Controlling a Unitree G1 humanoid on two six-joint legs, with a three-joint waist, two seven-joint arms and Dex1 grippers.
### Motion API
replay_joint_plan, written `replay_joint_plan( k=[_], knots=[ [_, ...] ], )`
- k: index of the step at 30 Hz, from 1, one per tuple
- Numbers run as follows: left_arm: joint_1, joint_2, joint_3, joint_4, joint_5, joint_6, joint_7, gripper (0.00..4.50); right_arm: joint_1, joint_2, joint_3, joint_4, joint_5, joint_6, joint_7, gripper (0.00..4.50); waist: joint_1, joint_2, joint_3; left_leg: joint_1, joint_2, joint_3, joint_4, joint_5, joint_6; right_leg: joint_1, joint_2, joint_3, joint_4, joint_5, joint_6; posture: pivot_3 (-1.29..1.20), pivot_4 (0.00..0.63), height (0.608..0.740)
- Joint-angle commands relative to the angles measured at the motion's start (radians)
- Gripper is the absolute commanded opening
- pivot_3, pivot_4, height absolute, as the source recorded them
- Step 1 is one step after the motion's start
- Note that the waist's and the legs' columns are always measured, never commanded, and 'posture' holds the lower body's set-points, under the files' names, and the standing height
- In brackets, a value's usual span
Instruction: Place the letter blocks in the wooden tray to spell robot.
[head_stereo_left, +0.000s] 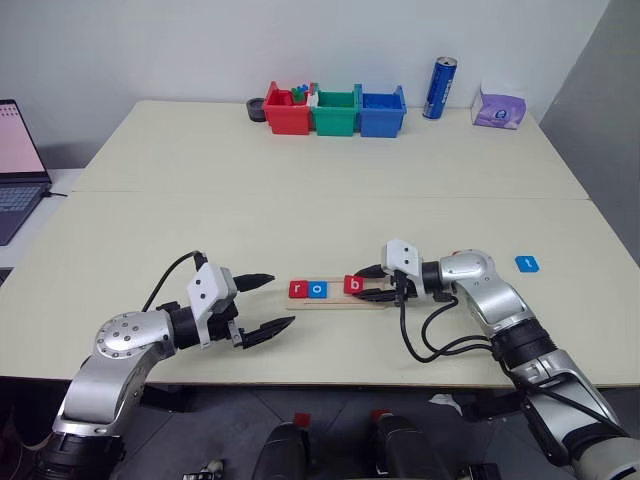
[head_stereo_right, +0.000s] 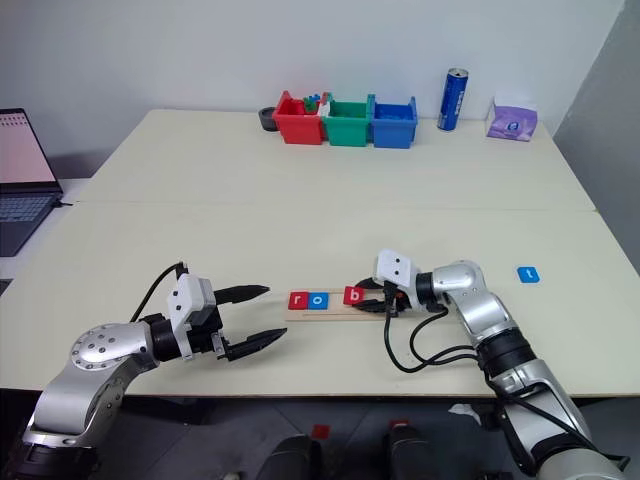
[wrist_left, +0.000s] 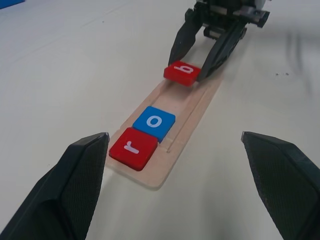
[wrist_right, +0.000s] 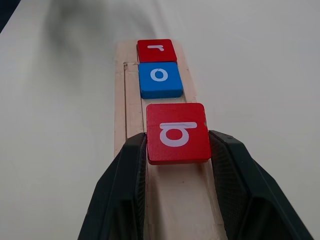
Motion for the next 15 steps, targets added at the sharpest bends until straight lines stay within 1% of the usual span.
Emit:
replay_joint_plan(
  k=[1, 6, 15],
  knots=[
    [0.006, 0.014, 0.040, -0.045, -0.028, 0.011, 0.006, 4.50, -0.037, 0.017, 0.002, -0.004, -0.002, -0.019, 0.007, 1.46, 0.000, 0.000, 0.000, 0.000, 0.000, 0.000, 0.000, 0.000, 0.000, 0.000, 0.000, 0.000, 0.000, 0.000, 0.000, 0.00, 0.150, 0.740],
    [0.010, 0.017, 0.044, -0.063, -0.033, 0.025, 0.007, 4.50, -0.055, 0.043, 0.010, 0.013, -0.013, -0.024, 0.008, 1.46, 0.000, 0.000, 0.000, 0.000, 0.000, 0.000, 0.000, 0.000, 0.000, 0.000, 0.001, 0.000, 0.000, 0.000, 0.000, 0.00, 0.150, 0.740],
    [0.015, 0.015, 0.042, -0.080, -0.033, 0.039, 0.008, 4.50, -0.073, 0.048, 0.024, 0.057, -0.026, -0.057, 0.021, 1.46, 0.000, 0.000, 0.000, 0.000, 0.000, 0.000, 0.000, 0.000, 0.000, 0.000, 0.001, 0.000, 0.000, 0.000, 0.000, 0.00, 0.150, 0.740]
  ],
)
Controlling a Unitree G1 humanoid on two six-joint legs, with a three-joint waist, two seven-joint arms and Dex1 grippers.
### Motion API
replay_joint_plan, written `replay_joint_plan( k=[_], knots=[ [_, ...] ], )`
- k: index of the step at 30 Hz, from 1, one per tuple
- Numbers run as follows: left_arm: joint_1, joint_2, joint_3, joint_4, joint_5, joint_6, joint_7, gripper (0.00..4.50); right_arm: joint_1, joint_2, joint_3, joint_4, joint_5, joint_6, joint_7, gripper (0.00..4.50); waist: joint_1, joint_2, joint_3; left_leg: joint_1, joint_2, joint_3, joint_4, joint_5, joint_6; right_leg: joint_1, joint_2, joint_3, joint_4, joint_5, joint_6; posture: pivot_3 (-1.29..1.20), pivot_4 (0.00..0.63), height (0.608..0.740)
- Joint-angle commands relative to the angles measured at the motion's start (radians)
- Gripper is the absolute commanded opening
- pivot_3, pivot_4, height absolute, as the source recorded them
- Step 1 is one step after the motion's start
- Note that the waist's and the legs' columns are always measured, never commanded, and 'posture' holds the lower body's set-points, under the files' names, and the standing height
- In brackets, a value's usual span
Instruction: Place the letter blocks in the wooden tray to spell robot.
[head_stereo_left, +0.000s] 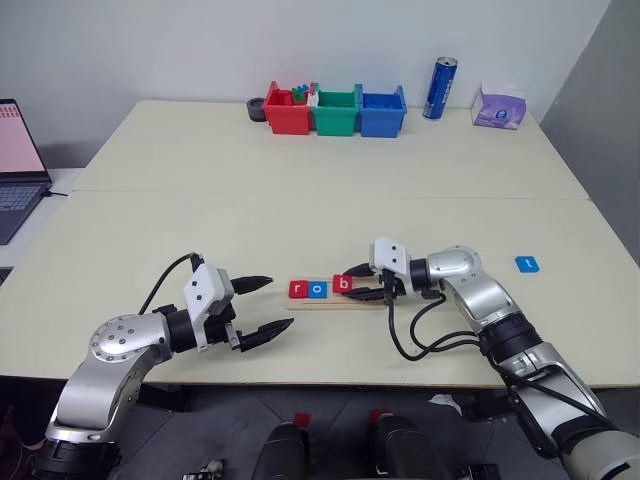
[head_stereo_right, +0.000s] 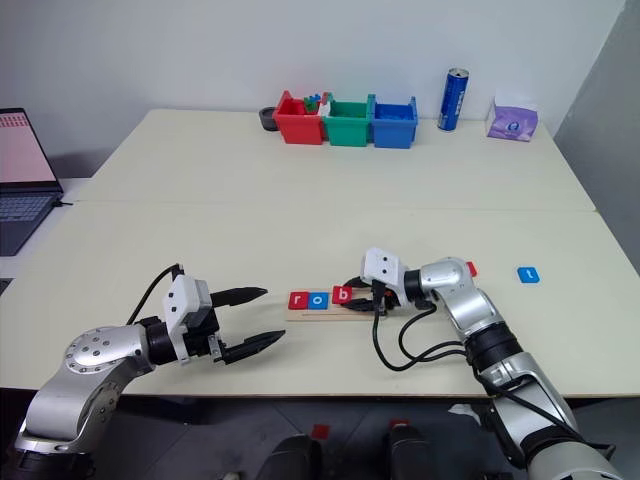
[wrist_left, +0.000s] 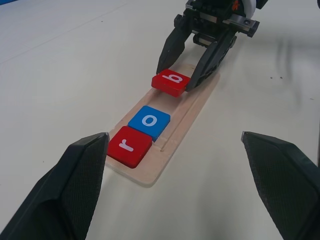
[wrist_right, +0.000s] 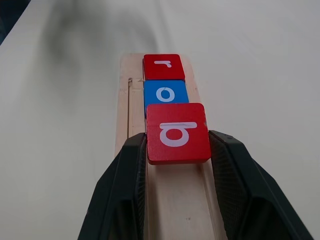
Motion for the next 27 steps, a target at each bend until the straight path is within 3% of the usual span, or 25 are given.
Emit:
replay_joint_plan(
  k=[1, 6, 15, 20, 27],
  knots=[
    [-0.001, 0.009, 0.022, -0.041, -0.017, -0.001, 0.007, 4.50, -0.030, 0.000, 0.005, 0.011, -0.012, -0.035, 0.018, 1.46, 0.000, 0.000, 0.000, 0.000, 0.000, 0.000, 0.000, 0.000, 0.000, 0.000, 0.000, 0.000, 0.000, 0.000, 0.000, 0.00, 0.150, 0.740],
    [0.004, 0.008, 0.021, -0.041, -0.014, -0.003, 0.008, 4.50, -0.029, 0.003, 0.005, 0.021, -0.029, -0.049, 0.022, 1.46, 0.000, 0.000, 0.000, 0.000, 0.000, 0.000, 0.000, 0.000, 0.000, 0.000, 0.000, 0.000, 0.000, 0.000, 0.000, 0.00, 0.150, 0.740],
    [-0.005, -0.001, 0.004, -0.047, -0.013, -0.001, 0.014, 4.50, -0.047, 0.007, -0.008, 0.033, -0.028, -0.040, 0.020, 4.47, 0.000, 0.000, 0.000, 0.000, 0.000, 0.000, 0.000, 0.000, 0.000, 0.000, 0.000, 0.000, 0.000, 0.000, 0.000, 0.00, 0.150, 0.740],
    [-0.006, -0.001, 0.001, -0.050, -0.019, 0.001, 0.016, 4.50, -0.045, -0.010, -0.033, -0.007, -0.003, 0.003, 0.024, 4.47, 0.000, 0.000, 0.000, 0.000, 0.000, 0.000, 0.000, 0.000, 0.000, 0.000, 0.000, 0.000, 0.000, 0.000, 0.000, 0.00, 0.150, 0.740],
    [-0.028, -0.008, -0.014, -0.057, -0.030, 0.008, 0.016, 4.50, 0.038, -0.121, -0.131, -0.245, 0.078, 0.177, -0.004, 4.47, 0.004, 0.000, 0.000, -0.001, 0.000, -0.001, 0.000, 0.000, 0.000, 0.000, -0.002, 0.000, 0.000, 0.000, 0.000, 0.00, 0.150, 0.740]
  ],
)
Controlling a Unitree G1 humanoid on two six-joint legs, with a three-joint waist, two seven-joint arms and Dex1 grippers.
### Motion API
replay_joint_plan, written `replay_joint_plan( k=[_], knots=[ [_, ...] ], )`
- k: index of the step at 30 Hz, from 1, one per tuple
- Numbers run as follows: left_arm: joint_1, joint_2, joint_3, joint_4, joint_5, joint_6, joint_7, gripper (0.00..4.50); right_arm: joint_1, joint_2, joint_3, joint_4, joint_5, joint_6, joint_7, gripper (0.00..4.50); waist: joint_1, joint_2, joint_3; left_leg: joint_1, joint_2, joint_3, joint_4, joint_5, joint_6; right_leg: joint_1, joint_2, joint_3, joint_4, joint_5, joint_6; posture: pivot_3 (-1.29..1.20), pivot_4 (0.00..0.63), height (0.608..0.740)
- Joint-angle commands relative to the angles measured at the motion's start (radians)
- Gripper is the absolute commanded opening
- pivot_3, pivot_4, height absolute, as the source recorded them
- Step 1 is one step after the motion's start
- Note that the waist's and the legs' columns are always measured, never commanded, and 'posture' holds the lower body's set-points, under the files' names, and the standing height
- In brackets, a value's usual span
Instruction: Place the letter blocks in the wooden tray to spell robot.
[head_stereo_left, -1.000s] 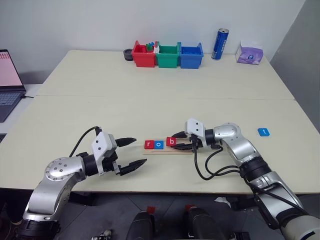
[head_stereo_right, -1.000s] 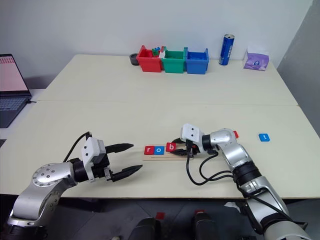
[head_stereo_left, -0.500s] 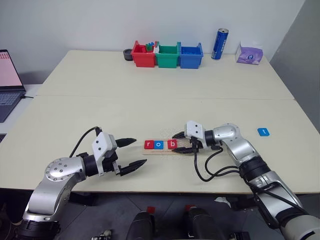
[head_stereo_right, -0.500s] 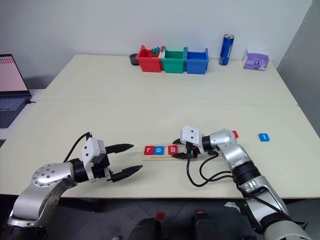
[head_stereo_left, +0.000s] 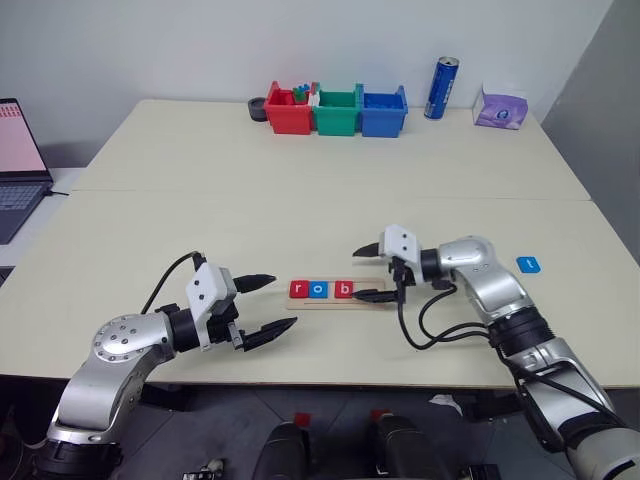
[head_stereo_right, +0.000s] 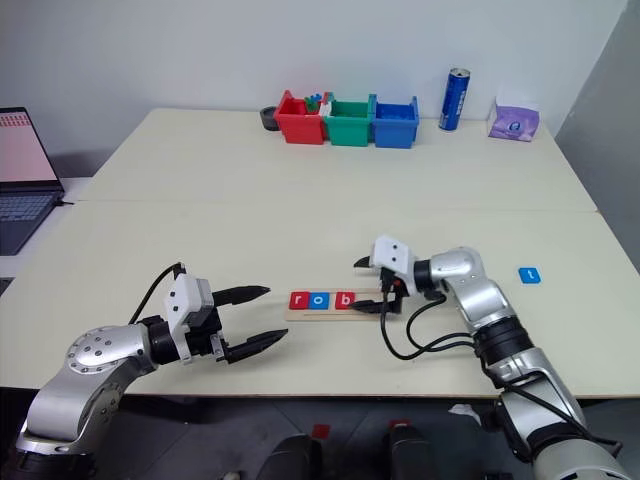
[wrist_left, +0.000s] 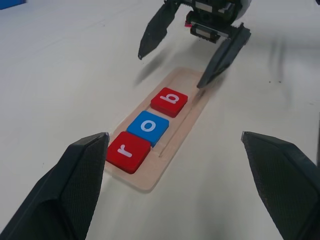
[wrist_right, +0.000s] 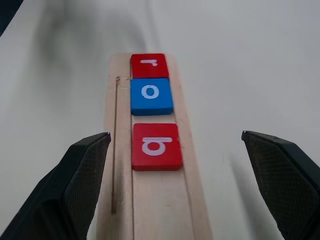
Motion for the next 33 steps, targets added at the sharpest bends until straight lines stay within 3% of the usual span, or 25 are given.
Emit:
replay_joint_plan(
  k=[1, 7, 16, 29, 33],
  knots=[
    [-0.044, -0.014, -0.015, -0.031, -0.017, 0.005, 0.006, 4.50, 0.061, -0.074, -0.086, -0.161, 0.028, 0.070, -0.053, 4.47, 0.001, 0.000, 0.000, 0.000, 0.000, 0.000, 0.000, 0.000, 0.000, 0.000, 0.000, 0.000, 0.000, 0.000, 0.000, 0.00, 0.150, 0.740],
    [-0.136, -0.122, -0.109, -0.074, -0.018, 0.062, 0.088, 4.50, 0.208, -0.119, -0.248, -0.383, 0.021, 0.294, -0.317, 4.47, 0.002, 0.000, 0.000, -0.001, -0.001, 0.001, 0.000, 0.000, 0.000, 0.000, 0.000, 0.001, 0.000, -0.002, 0.003, 0.00, 0.150, 0.740],
    [-0.248, -0.318, -0.265, 0.010, 0.070, 0.047, 0.199, 4.50, 0.405, -0.041, -0.436, -0.546, -0.037, 0.521, -0.716, 4.47, -0.005, 0.000, 0.000, -0.002, -0.003, 0.000, 0.001, 0.000, 0.000, 0.000, 0.001, 0.003, 0.000, -0.002, 0.003, 0.00, 0.150, 0.740],
    [-0.328, -0.377, -0.320, 0.138, 0.151, -0.027, 0.186, 4.50, 0.344, 0.114, -0.430, -0.493, -0.016, 0.621, -0.930, 4.47, -0.003, 0.000, 0.000, -0.002, -0.002, 0.001, 0.000, 0.000, 0.000, -0.001, 0.003, 0.002, -0.001, -0.002, 0.003, 0.00, 0.150, 0.740],
    [-0.323, -0.388, -0.329, 0.137, 0.159, -0.034, 0.188, 4.50, 0.365, 0.118, -0.401, -0.505, -0.037, 0.645, -0.958, 4.47, -0.003, 0.000, 0.000, -0.004, -0.002, 0.001, 0.001, 0.000, 0.000, -0.002, 0.003, 0.002, -0.001, -0.002, 0.003, 0.00, 0.150, 0.740]
  ],
)
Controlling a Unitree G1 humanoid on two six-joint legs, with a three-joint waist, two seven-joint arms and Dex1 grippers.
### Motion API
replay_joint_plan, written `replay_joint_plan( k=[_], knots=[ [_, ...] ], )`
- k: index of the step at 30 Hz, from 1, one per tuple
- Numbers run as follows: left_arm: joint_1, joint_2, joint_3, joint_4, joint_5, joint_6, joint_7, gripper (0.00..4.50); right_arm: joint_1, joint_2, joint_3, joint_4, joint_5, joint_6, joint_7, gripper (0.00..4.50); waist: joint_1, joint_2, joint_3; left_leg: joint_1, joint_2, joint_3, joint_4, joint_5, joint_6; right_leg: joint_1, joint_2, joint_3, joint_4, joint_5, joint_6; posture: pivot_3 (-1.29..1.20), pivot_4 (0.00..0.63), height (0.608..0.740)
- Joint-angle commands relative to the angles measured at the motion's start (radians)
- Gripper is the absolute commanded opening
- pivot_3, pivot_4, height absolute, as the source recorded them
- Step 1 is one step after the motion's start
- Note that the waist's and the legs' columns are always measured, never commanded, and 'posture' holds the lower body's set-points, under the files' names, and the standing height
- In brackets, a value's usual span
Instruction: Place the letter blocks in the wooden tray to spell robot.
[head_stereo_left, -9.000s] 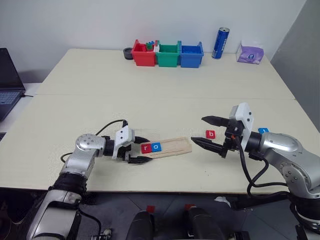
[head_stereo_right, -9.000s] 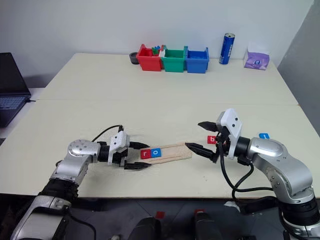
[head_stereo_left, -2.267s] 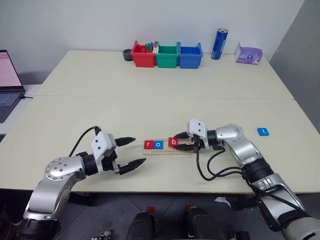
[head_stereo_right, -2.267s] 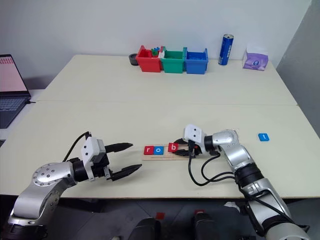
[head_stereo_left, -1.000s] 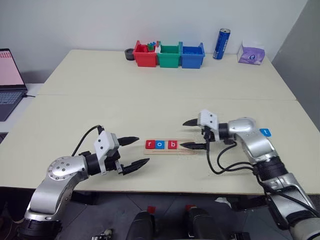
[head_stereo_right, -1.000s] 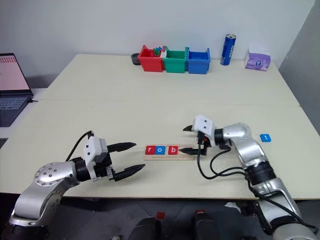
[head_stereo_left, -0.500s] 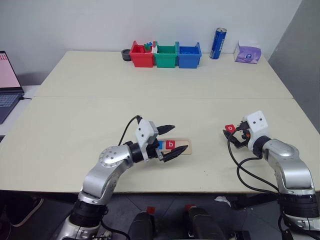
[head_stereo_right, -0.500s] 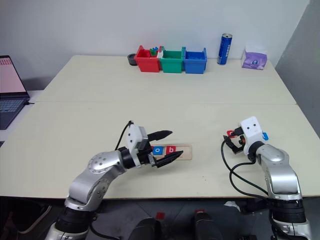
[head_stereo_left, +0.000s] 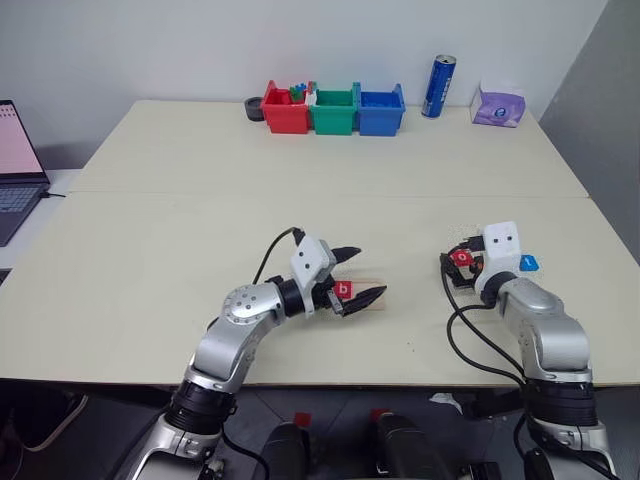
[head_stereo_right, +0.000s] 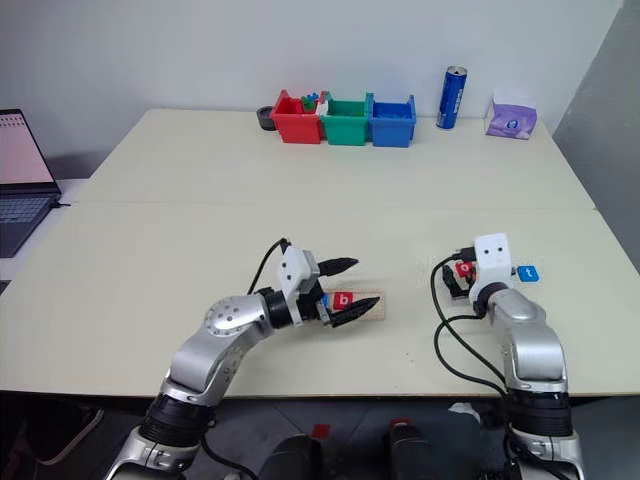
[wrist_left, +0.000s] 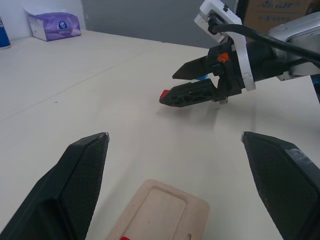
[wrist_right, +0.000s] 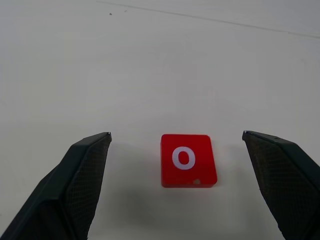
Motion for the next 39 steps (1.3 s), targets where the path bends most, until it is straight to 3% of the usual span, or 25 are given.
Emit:
replay_joint_plan(
  k=[1, 18, 21, 28, 33, 39],
  knots=[
    [-0.005, -0.011, -0.009, -0.028, 0.003, -0.021, -0.005, 4.50, 0.022, -0.015, 0.019, -0.038, -0.022, 0.016, -0.025, 4.47, 0.000, 0.000, 0.000, 0.000, 0.000, 0.000, 0.000, 0.000, 0.000, 0.000, 0.000, 0.000, 0.000, 0.000, 0.000, 0.00, 0.150, 0.740],
    [-0.020, -0.017, -0.011, -0.030, 0.003, -0.008, -0.006, 4.50, -0.040, 0.058, -0.050, 0.090, 0.040, 0.033, -0.089, 4.47, -0.001, 0.000, 0.000, 0.000, 0.000, 0.000, 0.000, 0.000, 0.000, 0.000, 0.000, 0.000, 0.000, 0.000, 0.000, 0.00, 0.150, 0.740],
    [-0.019, -0.019, -0.012, -0.035, 0.003, -0.005, -0.003, 4.50, -0.050, 0.068, -0.065, 0.113, 0.056, 0.032, -0.096, 3.91, -0.001, 0.000, 0.000, 0.001, 0.000, 0.000, 0.000, 0.000, 0.000, 0.000, 0.000, 0.000, 0.000, 0.000, 0.000, 0.00, 0.150, 0.740],
    [-0.022, -0.034, 0.001, -0.060, -0.019, 0.029, 0.014, 4.50, -0.057, 0.084, -0.081, 0.084, 0.079, 0.078, -0.111, 1.49, -0.001, 0.000, 0.000, 0.001, 0.000, 0.000, 0.000, 0.000, 0.000, 0.000, 0.000, 0.000, 0.000, 0.000, 0.000, 0.00, 0.150, 0.740],
    [-0.012, -0.019, 0.003, -0.074, -0.018, 0.034, 0.003, 4.50, -0.003, 0.039, -0.019, -0.083, 0.082, 0.221, -0.090, 1.45, -0.001, 0.001, 0.000, 0.000, 0.000, -0.001, 0.000, 0.000, 0.000, 0.000, 0.000, 0.000, 0.000, 0.000, 0.000, 0.00, 0.150, 0.740],
    [0.093, 0.089, 0.006, -0.196, -0.066, 0.071, -0.082, 4.50, 0.136, -0.020, 0.034, -0.547, 0.211, 0.664, -0.024, 1.45, -0.002, 0.001, -0.001, -0.003, 0.001, -0.004, -0.002, 0.000, 0.000, -0.002, 0.000, 0.000, 0.000, -0.002, -0.001, 0.00, 0.150, 0.740]
  ],
)
